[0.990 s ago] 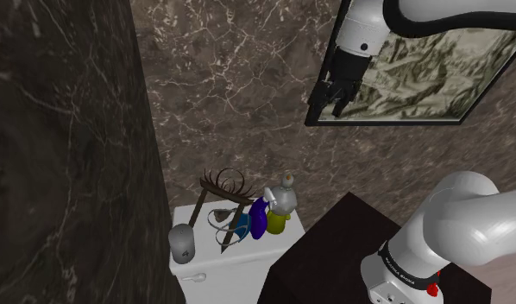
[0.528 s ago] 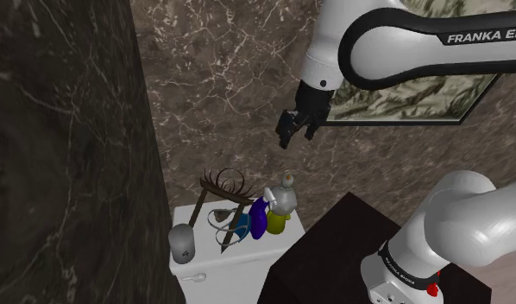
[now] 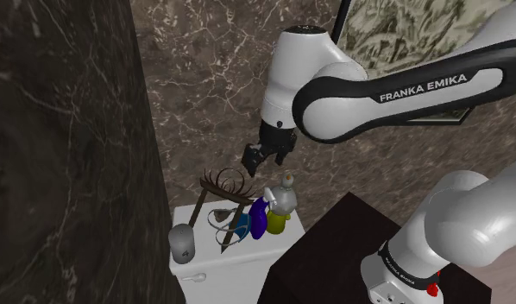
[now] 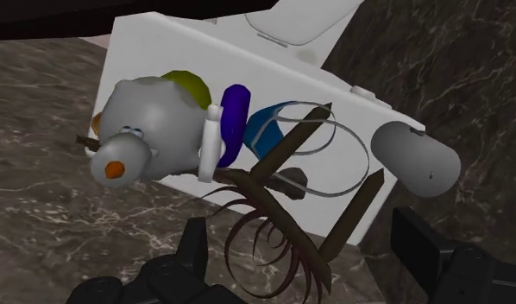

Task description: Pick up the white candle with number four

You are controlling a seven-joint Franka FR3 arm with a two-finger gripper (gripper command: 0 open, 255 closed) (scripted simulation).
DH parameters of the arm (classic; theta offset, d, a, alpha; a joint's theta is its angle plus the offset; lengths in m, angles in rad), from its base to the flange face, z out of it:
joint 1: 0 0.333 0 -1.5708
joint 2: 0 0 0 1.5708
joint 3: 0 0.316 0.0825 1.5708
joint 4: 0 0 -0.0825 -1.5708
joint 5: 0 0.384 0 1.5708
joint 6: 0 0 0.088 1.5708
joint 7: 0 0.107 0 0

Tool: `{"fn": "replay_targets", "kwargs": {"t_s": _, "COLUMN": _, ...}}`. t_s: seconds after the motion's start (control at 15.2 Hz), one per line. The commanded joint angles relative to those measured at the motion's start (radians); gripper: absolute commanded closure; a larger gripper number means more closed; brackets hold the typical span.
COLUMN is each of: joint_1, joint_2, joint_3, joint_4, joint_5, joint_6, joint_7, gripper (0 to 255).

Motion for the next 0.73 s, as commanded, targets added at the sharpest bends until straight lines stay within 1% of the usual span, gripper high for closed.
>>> {"fn": "replay_targets", "kwargs": {"t_s": 0.0, "joint_1": -0.006, "joint_2": 0.066, "joint_3": 0.042, "joint_4": 0.011, "joint_5": -0.021, "joint_6": 0.058, "joint_7": 0.050, "gripper": 0}}
{"fn": "replay_targets", "kwargs": {"t_s": 0.2, "joint_1": -0.024, "joint_2": 0.182, "joint_3": 0.107, "joint_4": 0.040, "joint_5": -0.084, "joint_6": 0.139, "joint_7": 0.141, "gripper": 0}}
{"fn": "replay_targets", "kwargs": {"t_s": 0.33, "joint_1": -0.038, "joint_2": 0.266, "joint_3": 0.146, "joint_4": 0.066, "joint_5": -0.148, "joint_6": 0.186, "joint_7": 0.215, "gripper": 0}}
{"fn": "replay_targets", "kwargs": {"t_s": 0.53, "joint_1": -0.049, "joint_2": 0.404, "joint_3": 0.190, "joint_4": 0.119, "joint_5": -0.282, "joint_6": 0.240, "joint_7": 0.348, "gripper": 0}}
{"fn": "replay_targets", "kwargs": {"t_s": 0.66, "joint_1": -0.040, "joint_2": 0.501, "joint_3": 0.198, "joint_4": 0.164, "joint_5": -0.388, "joint_6": 0.262, "joint_7": 0.446, "gripper": 0}}
